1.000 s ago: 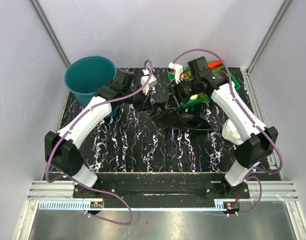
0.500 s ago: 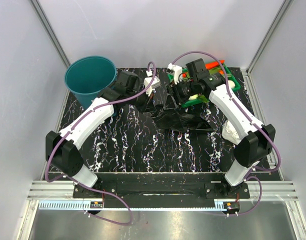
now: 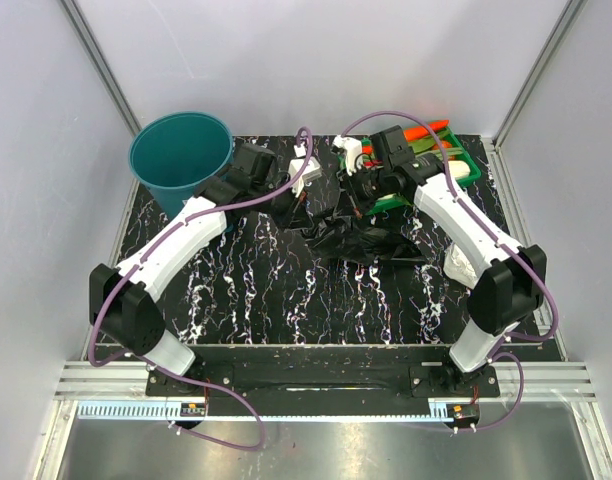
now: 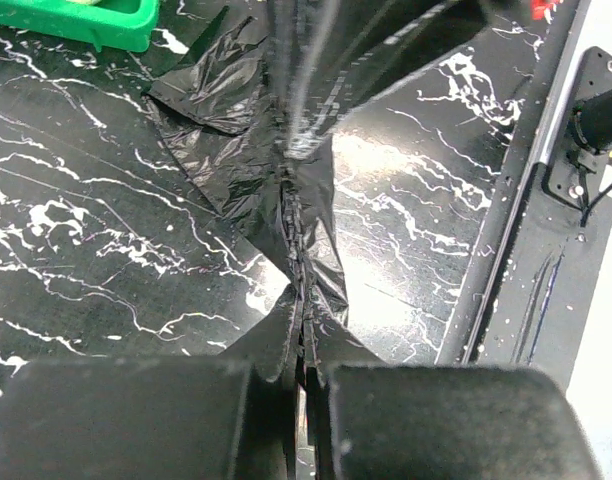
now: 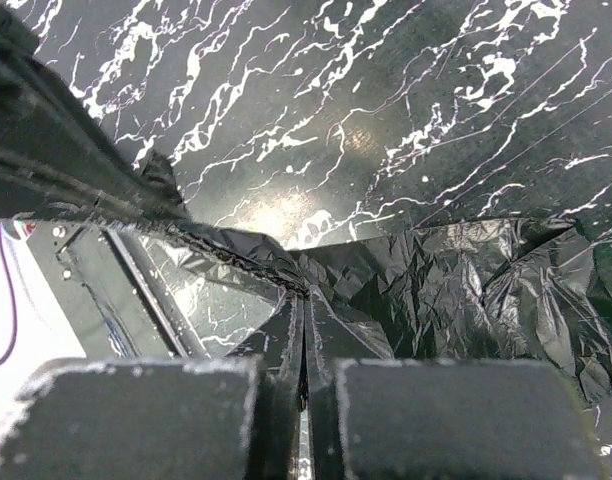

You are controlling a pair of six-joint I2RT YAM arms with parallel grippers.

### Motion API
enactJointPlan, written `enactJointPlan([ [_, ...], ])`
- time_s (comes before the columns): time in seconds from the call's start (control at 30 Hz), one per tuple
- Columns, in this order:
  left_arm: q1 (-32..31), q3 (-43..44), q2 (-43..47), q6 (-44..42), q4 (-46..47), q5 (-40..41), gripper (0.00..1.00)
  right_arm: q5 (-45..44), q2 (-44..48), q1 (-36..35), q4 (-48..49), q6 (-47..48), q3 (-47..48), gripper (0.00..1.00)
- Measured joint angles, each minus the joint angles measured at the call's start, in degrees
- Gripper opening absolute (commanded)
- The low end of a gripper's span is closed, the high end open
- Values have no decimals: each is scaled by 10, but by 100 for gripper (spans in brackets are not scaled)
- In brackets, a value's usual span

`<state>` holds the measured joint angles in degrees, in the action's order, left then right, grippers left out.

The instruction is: Put the trash bags into the trash bin

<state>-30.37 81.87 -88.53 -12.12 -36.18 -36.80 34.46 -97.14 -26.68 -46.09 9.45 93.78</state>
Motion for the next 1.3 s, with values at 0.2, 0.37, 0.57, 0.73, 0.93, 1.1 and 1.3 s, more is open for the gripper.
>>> enactJointPlan([
  [0.2,-1,0,1,-27,-2,-32,0,-49,0,-7,19,-17,-4,0],
  [0.37,-1,0,1,-42,0,-38,0,-92,2,-17,16,-23,-4,0],
  [0.57,2,0,1,-47,7,-35,0,-141,20,-20,16,-23,-20,0],
  [0.73,3,0,1,-49,13,-19,0,-172,40,-20,17,-18,-34,0],
  [0.93,6,-4,3,-50,3,10,3,-236,49,-14,16,-3,-49,0],
  [1.1,13,-9,4,-49,-13,24,0,-251,51,-2,12,3,-55,11],
  [1.3,14,-9,4,-43,-11,28,0,-149,77,-3,1,15,-59,52],
])
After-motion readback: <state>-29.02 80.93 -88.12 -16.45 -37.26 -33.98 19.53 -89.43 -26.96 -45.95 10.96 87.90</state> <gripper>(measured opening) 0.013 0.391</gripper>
